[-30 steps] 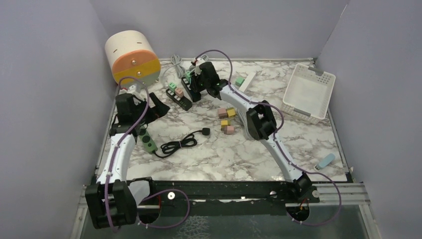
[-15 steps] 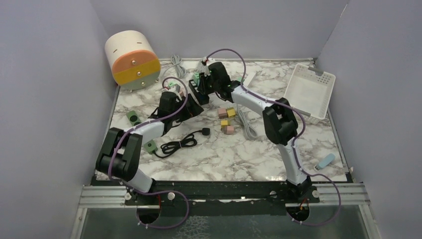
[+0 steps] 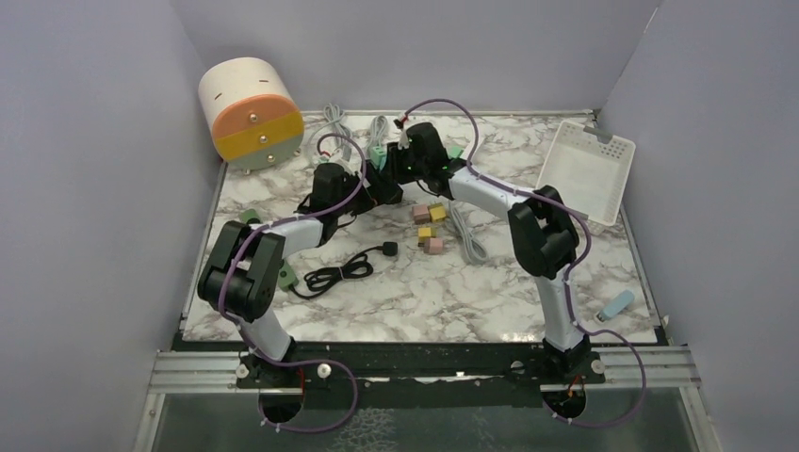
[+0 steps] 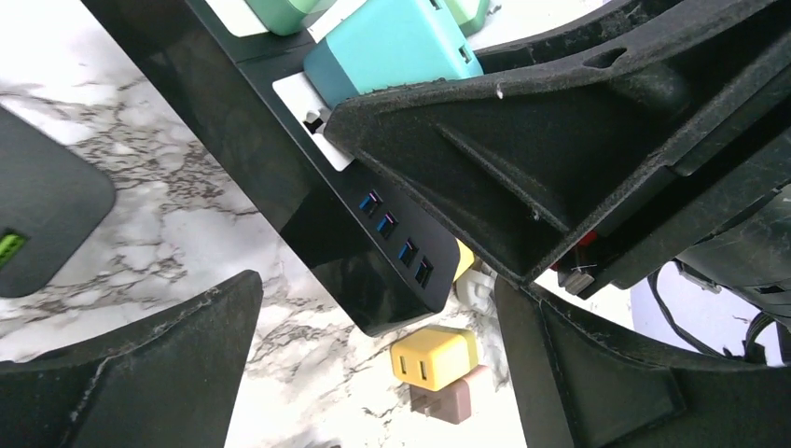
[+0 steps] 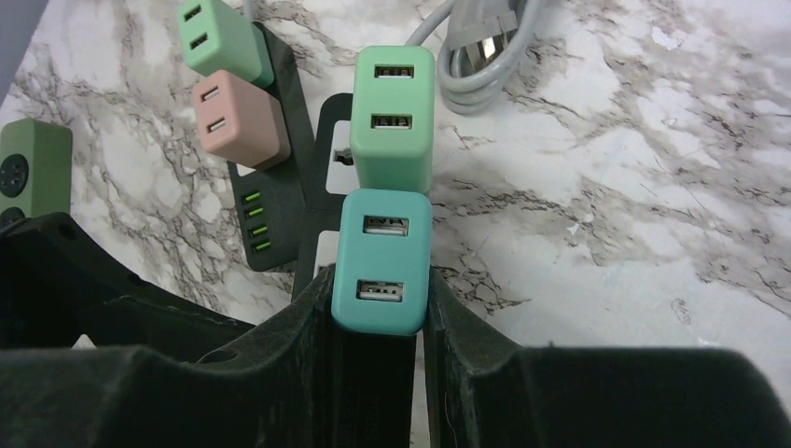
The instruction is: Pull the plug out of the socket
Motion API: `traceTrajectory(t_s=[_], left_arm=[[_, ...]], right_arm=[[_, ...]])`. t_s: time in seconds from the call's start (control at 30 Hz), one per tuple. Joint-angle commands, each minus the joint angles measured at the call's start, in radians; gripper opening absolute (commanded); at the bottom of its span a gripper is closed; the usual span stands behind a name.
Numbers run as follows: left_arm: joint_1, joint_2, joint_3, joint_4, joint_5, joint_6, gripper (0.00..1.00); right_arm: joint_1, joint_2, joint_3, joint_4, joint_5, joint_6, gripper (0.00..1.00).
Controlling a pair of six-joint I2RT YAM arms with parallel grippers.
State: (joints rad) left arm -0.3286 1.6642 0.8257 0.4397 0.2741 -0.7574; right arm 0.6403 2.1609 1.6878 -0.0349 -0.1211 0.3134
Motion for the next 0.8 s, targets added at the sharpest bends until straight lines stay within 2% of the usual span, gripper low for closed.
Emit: traceTrajectory(t_s=[0.0, 0.07, 0.13, 0.17, 0.23, 0.27, 0.47, 0.67, 0.73, 0.77], left_arm=[[0.000, 0.085, 0.057, 0.065, -0.021, -0.071, 0.92], [-0.003, 0.110, 0.065, 0.067, -0.017, -0.086, 0.78], [-0.006, 0.131, 0.067, 0.080, -0.014, -0.101, 0.58], [-0.005, 0.140, 0.067, 0.095, -0.012, -0.111, 0.43], [-0.006, 0.153, 0.066, 0.110, -0.011, -0.133, 0.02], [-0.005, 0.157, 0.064, 0.114, -0.013, -0.144, 0.00], [-0.002, 0.146, 0.027, 0.114, -0.063, -0.170, 0.00], [0.010, 0.138, -0.006, 0.111, -0.096, -0.198, 0.00], [0.011, 0.137, -0.006, 0.108, -0.102, -0.202, 0.00], [0.010, 0.138, -0.002, 0.107, -0.102, -0.204, 0.00]], right_arm=[[0.019, -0.120, -0.017, 0.066, -0.088, 0.039, 0.01], [0.019, -0.140, -0.028, 0.076, -0.102, 0.045, 0.01], [0.019, -0.157, -0.031, 0.081, -0.117, 0.055, 0.01], [0.019, -0.164, -0.031, 0.082, -0.127, 0.058, 0.01], [0.019, -0.181, -0.032, 0.086, -0.144, 0.068, 0.01], [0.019, -0.190, -0.033, 0.086, -0.150, 0.070, 0.01], [-0.001, -0.246, -0.021, 0.063, -0.204, 0.064, 0.01], [-0.110, -0.291, -0.004, 0.062, -0.454, 0.195, 0.01], [-0.095, -0.297, 0.037, -0.026, -0.391, 0.121, 0.01], [-0.066, -0.302, 0.062, -0.082, -0.295, 0.026, 0.01]])
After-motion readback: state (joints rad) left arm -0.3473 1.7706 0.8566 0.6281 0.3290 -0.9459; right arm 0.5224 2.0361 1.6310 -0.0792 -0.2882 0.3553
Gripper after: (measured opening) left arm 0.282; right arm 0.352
